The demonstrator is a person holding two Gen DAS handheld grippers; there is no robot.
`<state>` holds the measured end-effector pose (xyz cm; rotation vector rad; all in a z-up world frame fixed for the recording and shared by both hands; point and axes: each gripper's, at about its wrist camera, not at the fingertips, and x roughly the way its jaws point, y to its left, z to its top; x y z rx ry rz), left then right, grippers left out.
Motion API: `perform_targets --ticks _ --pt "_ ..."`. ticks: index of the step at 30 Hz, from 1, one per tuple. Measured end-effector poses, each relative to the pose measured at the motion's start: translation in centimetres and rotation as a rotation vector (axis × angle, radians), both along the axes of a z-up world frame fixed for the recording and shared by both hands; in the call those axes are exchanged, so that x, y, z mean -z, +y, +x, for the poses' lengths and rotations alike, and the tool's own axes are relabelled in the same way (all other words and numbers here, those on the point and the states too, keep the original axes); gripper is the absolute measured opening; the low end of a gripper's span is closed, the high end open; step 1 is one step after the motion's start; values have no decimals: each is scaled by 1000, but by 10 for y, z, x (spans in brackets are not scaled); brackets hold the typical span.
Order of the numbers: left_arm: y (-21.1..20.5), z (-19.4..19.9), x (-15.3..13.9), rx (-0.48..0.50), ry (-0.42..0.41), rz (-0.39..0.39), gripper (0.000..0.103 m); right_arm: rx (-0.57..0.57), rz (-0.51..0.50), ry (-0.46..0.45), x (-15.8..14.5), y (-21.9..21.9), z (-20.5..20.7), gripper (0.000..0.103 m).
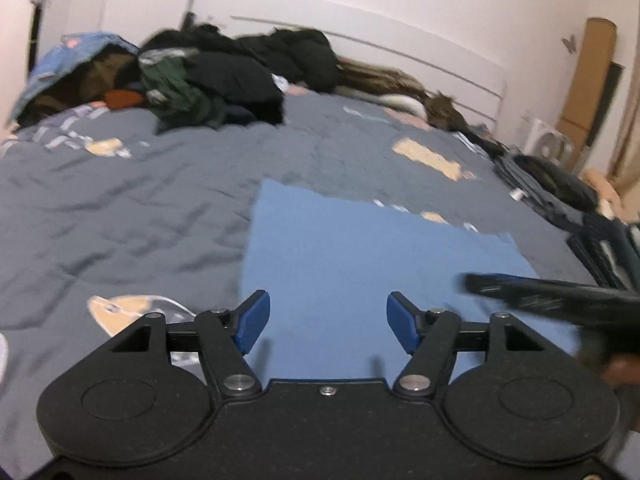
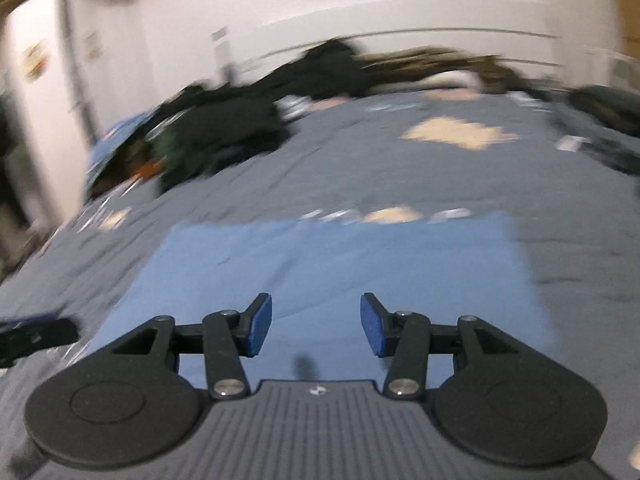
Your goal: Fold clothes
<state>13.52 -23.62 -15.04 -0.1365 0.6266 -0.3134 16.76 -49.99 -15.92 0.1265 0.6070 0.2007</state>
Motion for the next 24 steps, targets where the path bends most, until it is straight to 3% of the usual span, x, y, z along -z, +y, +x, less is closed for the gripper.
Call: perform_targets --ticks 2,5,8,15,18,20,24 --pt "-3 0 0 41 -6 22 64 -45 -31 37 11 12 12 49" --pt "-5 1 -2 69 -18 29 64 -9 -10 85 26 5 26 48" --pt "-2 9 -3 64 -3 -4 65 68 29 117 31 -23 35 48" --pt "0 15 -2 69 22 -28 65 274 -16 198 22 -79 50 48" --pt "-1 13 -5 75 17 -39 65 338 22 167 10 -82 46 49" --pt "-2 12 -4 82 21 -39 65 278 83 113 -2 -72 38 49" --pt "-5 10 -4 97 25 -37 65 137 43 122 3 -32 34 49"
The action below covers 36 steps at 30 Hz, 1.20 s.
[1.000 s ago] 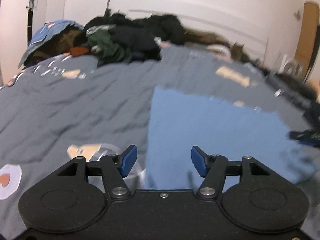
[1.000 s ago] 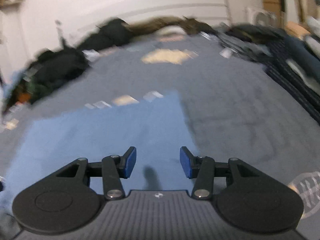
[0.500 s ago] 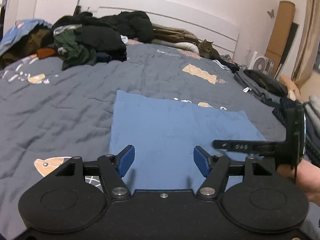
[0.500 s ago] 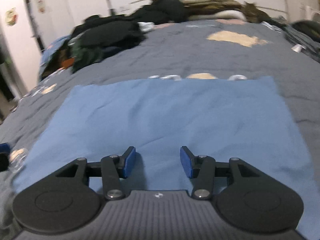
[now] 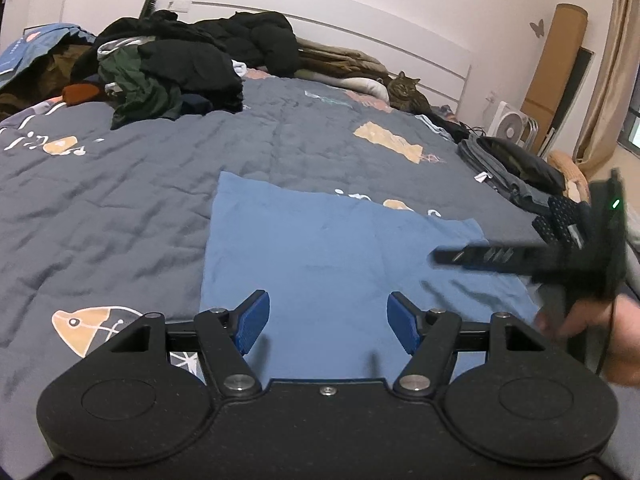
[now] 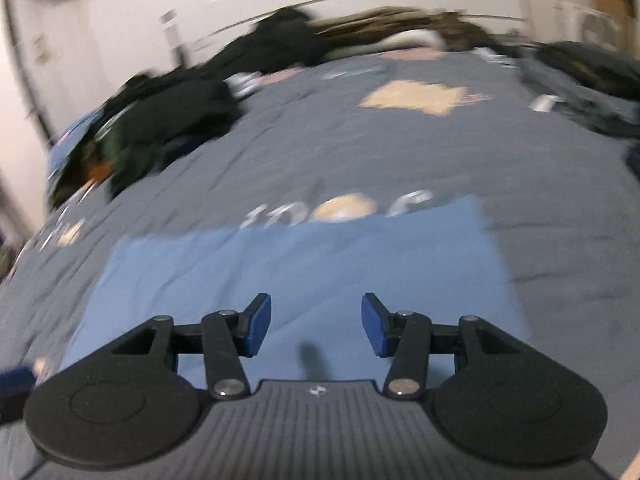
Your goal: Fold clothes
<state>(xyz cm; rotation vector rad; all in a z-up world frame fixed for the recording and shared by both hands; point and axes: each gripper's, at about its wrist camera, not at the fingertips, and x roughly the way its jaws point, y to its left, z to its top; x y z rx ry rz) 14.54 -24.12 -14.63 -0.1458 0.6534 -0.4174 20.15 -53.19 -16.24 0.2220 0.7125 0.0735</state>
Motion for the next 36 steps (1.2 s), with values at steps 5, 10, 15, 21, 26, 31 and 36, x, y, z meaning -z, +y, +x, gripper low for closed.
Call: perform_targets --ticks 5,10,15,21,26,31,36 --pt "0 0 1 7 9 -4 65 19 -104 21 32 -1 -6 49" --pt "-1 0 5 13 23 -3 65 183 -165 35 22 -47 -21 49" --pt "-7 -4 4 26 15 -3 65 225 -138 -61 -14 -48 -72 49" --pt "-17 -11 7 46 5 15 65 128 -65 -115 -10 -5 -113 49" --pt "-25 -15 8 66 -5 28 65 109 -107 -33 15 -7 -107 49" --pt "-27 -12 15 64 6 54 65 201 -110 -16 23 -40 -112 49" --pt "-28 -8 21 49 16 70 65 294 -178 11 25 -66 -122 50"
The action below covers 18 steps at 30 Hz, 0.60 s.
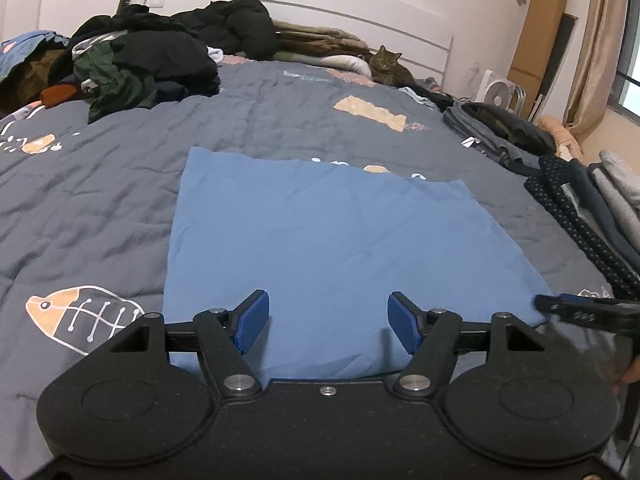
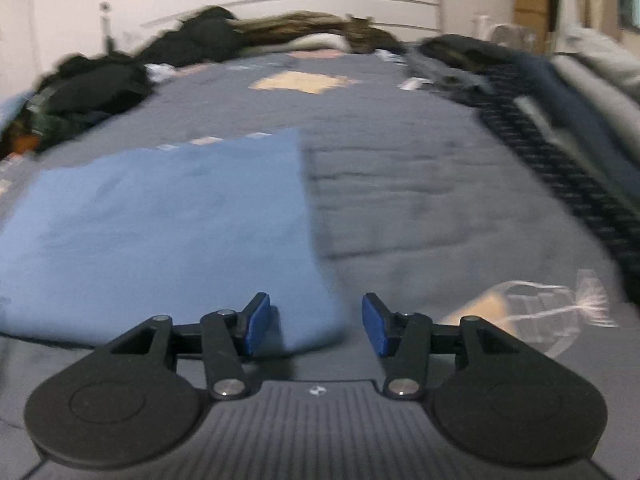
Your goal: Fold clothes
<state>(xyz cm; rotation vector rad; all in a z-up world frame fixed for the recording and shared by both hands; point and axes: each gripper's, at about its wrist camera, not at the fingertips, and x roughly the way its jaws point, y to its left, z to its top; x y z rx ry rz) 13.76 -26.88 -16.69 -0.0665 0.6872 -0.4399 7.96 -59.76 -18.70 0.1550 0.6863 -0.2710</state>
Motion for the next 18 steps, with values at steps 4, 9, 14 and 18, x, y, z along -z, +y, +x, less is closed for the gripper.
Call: perform_targets --ticks 4,9,14,18 --pt "-2 -1 1 -1 -10 10 65 33 15 -66 -16 -6 -10 50" --pt "-7 -4 4 11 -19 26 66 -160 72 -186 -35 28 -13 50" --pt "-12 -5 10 27 -11 49 66 -285 124 -110 -15 54 6 50" --pt "-8 -5 10 20 10 34 66 -221 120 -17 2 44 15 50"
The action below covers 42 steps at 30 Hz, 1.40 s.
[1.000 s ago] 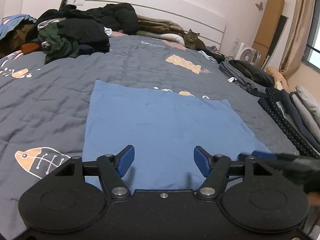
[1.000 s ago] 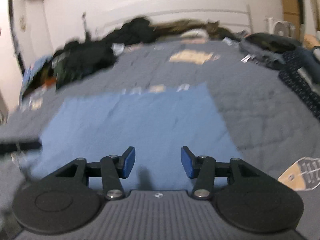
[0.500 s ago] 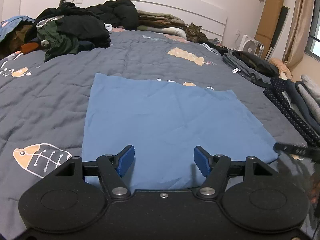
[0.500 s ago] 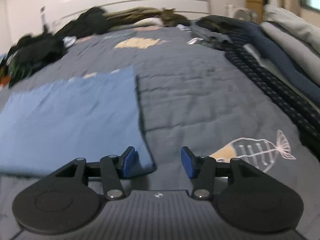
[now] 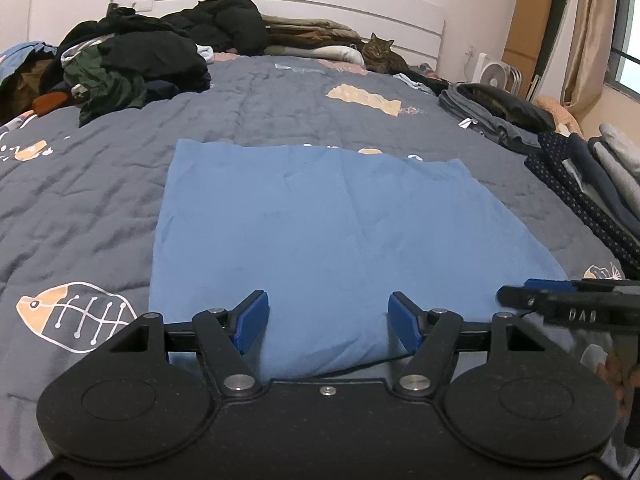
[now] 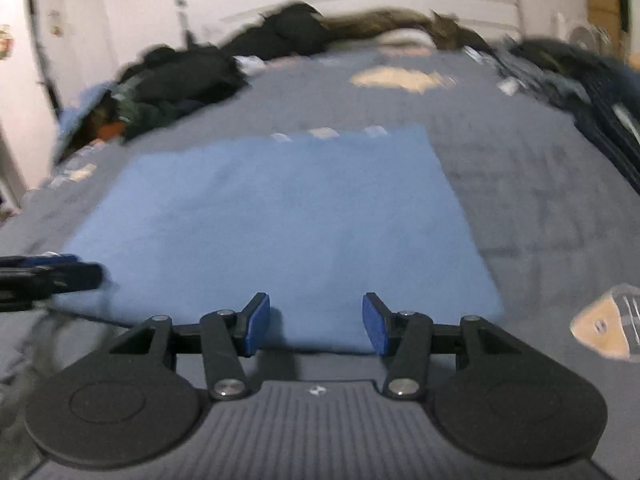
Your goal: Fold clothes
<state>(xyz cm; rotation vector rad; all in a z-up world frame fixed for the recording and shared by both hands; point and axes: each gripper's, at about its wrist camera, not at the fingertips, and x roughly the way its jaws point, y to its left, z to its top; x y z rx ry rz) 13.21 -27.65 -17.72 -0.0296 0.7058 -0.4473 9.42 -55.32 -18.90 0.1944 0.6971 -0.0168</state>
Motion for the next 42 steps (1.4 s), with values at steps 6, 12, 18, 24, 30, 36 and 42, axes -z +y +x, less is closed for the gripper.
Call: perform_targets --ticks 6,12,18,24,30,36,42 --pt "35 -14 -9 -119 101 -190 66 191 207 14 -14 -40 -10 51" --pt "57 -18 -15 -227 96 -285 69 249 329 8 -16 -49 -20 51" --pt "113 -34 5 -448 226 -535 70 241 442 13 -19 -48 -24 52" --pt "138 -27 26 -543 303 -731 71 235 469 20 -20 -42 -23 52" --pt "136 -14 15 -523 268 -585 69 223 469 31 -18 -36 -19 52" --pt "123 24 -33 -140 170 -263 52 226 478 41 -14 -36 -14 52" --pt "131 66 -34 139 255 -292 49 214 481 39 -13 -35 -11 52"
